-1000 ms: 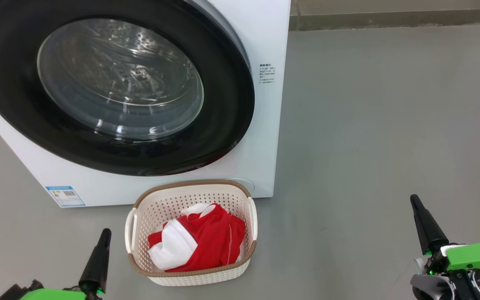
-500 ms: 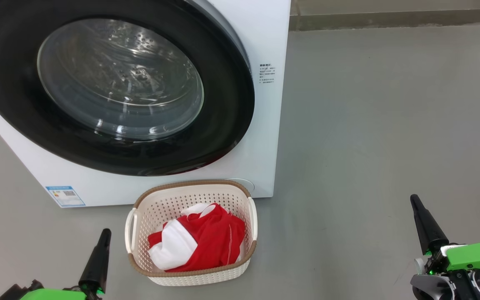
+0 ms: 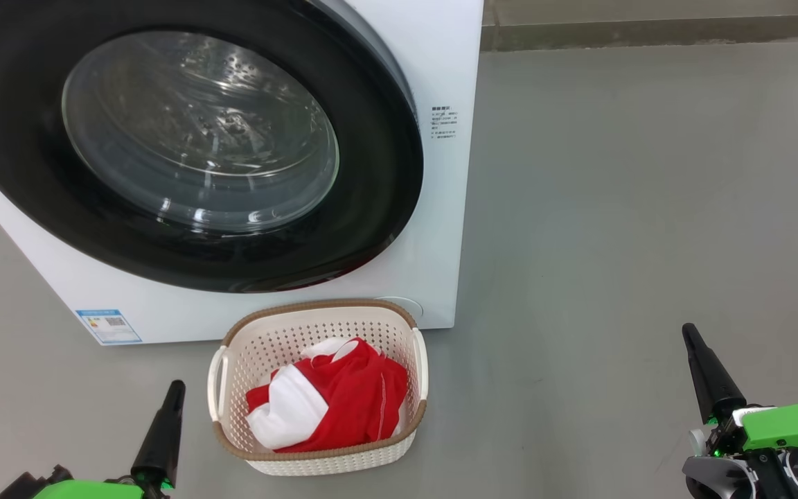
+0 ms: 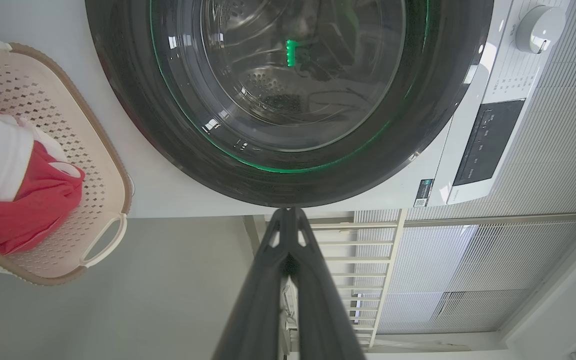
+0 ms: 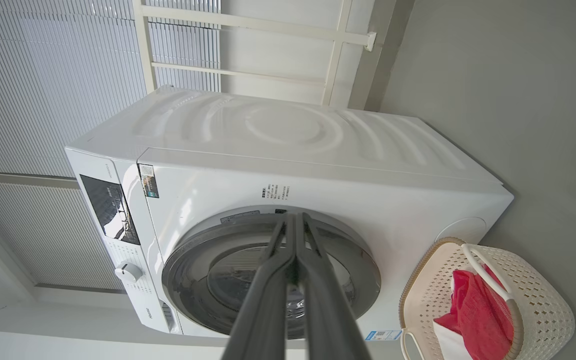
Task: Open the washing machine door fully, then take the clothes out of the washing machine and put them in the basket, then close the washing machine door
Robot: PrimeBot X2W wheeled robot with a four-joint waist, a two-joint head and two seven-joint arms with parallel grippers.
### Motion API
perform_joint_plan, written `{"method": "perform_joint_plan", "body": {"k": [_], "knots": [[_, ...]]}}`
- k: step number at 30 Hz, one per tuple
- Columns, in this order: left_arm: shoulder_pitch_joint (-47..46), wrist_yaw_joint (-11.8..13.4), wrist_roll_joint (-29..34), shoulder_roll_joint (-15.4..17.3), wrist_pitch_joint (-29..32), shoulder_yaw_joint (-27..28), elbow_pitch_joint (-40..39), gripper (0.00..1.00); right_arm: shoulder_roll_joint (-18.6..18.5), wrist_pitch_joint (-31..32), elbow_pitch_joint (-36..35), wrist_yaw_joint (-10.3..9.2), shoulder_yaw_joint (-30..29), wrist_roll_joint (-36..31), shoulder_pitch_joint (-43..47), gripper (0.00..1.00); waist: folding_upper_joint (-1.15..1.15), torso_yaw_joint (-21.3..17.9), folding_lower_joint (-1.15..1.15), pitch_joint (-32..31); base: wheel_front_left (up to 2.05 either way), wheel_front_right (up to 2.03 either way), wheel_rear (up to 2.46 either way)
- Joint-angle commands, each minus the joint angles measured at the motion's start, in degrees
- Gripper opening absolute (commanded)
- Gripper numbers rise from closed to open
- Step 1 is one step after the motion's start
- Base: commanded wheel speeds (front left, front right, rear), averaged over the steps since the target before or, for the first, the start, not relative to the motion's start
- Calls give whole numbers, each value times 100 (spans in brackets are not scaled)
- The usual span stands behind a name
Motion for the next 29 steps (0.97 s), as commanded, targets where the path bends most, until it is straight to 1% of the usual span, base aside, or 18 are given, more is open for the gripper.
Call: {"method": "perform_joint_plan", "body": {"k": [1,29], "knots": [[-226,-39,-31,55,26,212,-119,0,-88,37,-169,3,89,-5,-245,0,0,0,0,0,0,0,0],[-226,-39,-29,53,28,215,-119,0,-87,38,-169,3,88,-6,-246,0,0,0,0,0,0,0,0]]}}
